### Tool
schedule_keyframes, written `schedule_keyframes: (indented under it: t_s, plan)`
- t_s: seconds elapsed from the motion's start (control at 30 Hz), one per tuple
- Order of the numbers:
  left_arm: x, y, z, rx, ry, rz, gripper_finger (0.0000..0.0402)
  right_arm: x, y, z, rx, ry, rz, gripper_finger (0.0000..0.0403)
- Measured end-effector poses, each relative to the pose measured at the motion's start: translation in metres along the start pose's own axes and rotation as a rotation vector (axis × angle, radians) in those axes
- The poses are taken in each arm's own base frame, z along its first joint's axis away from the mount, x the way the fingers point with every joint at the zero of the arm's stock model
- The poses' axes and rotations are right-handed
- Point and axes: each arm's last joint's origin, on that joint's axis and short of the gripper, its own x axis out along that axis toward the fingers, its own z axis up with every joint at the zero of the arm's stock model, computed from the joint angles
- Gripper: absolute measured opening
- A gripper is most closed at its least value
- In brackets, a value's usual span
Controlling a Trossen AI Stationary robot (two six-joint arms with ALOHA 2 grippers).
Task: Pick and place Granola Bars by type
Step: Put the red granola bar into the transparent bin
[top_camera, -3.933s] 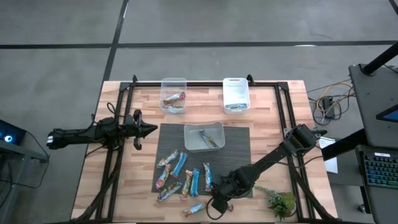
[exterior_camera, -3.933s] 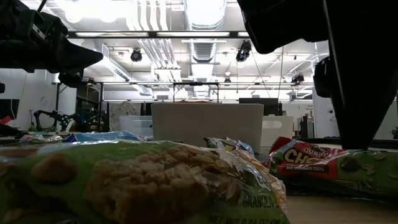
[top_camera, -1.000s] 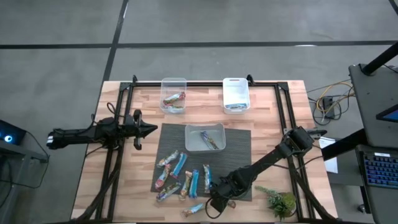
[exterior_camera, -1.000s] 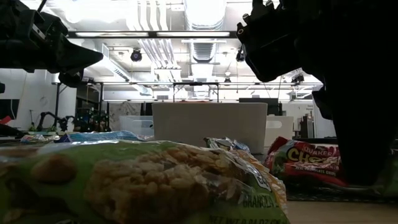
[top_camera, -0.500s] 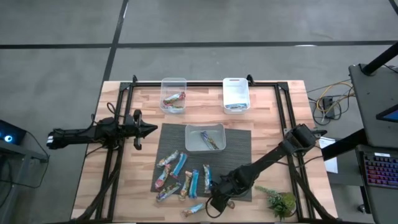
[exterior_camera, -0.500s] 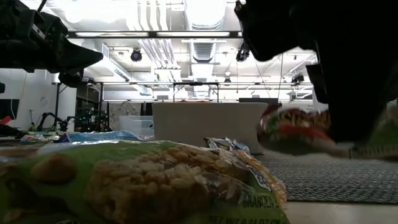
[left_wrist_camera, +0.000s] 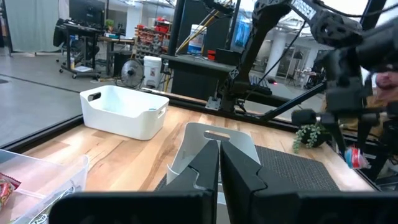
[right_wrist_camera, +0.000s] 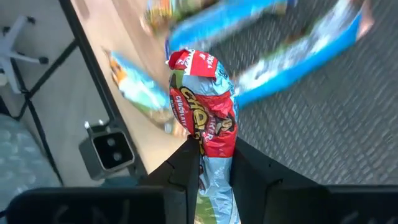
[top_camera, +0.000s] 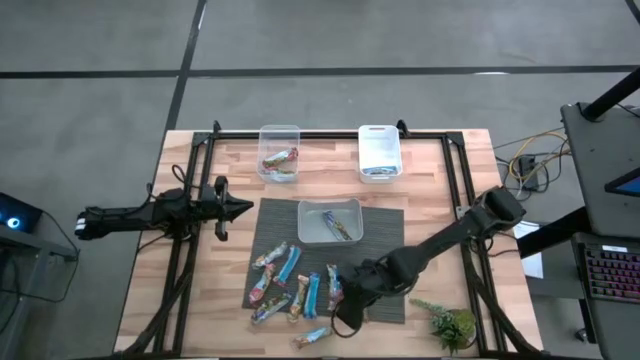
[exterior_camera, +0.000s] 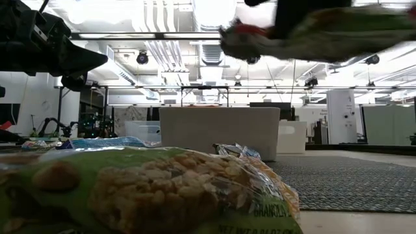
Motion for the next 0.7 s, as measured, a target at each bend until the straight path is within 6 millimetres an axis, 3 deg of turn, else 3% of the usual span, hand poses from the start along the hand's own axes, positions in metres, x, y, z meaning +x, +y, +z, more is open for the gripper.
schedule_keyframes:
  t_s: [0.7]
  plan:
    - [0.000, 0.000, 0.000, 0.000, 0.000, 0.000, 0.0000, -0.030, -0.042, 0.090, -0.068, -0.188, -0.038, 0.0063]
